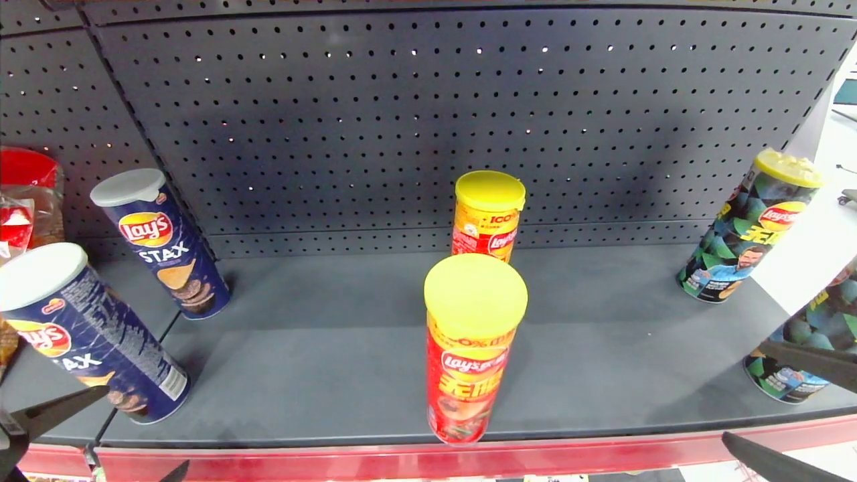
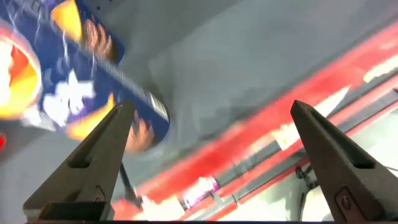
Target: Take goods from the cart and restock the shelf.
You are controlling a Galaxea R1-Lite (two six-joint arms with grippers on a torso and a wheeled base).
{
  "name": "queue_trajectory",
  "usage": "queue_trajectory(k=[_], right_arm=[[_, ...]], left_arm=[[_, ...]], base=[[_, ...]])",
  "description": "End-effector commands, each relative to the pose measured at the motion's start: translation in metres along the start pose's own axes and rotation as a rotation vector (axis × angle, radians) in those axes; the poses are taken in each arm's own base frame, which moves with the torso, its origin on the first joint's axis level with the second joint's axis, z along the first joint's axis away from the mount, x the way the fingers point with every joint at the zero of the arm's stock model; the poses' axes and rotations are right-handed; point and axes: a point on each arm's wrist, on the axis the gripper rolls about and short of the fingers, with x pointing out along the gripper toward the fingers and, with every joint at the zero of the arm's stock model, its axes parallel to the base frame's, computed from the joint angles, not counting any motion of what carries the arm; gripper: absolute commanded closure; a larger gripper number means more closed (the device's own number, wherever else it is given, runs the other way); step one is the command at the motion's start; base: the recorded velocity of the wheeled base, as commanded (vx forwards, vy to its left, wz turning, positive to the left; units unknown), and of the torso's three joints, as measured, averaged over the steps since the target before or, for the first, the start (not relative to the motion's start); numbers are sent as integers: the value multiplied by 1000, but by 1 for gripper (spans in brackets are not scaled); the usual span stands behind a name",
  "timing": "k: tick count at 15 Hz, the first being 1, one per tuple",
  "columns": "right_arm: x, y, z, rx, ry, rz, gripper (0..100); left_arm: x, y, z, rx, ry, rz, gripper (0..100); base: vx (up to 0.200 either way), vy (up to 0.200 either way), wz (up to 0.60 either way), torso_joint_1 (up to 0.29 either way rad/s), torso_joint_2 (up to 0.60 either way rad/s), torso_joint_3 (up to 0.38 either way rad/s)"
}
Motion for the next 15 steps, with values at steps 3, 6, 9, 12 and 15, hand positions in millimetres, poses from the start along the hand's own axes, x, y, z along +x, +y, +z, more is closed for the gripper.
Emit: queue_trajectory(k=[3, 6, 9, 12, 15], right_arm=[[2, 0, 0, 1, 7, -1, 0], [-1, -1, -5, 4, 7, -25, 0], [-12, -5, -11, 19, -18, -102, 0], [-28, -5, -19, 29, -62, -190, 0], [-42, -7, -30, 65, -91, -353, 0]], left_arm=[[-2, 0, -1, -1, -13, 0, 0], [3, 1, 3, 0, 3, -7, 0], [18, 3, 12, 0, 24, -30, 0], [51, 11, 34, -8, 29, -32, 0], [96, 1, 50, -5, 13, -108, 0]], base=[[-67, -67, 0, 2, -1, -1], [0, 0, 0, 0, 0, 0], [0, 0, 0, 0, 0, 0], [0, 0, 0, 0, 0, 0], [0, 0, 0, 0, 0, 0]])
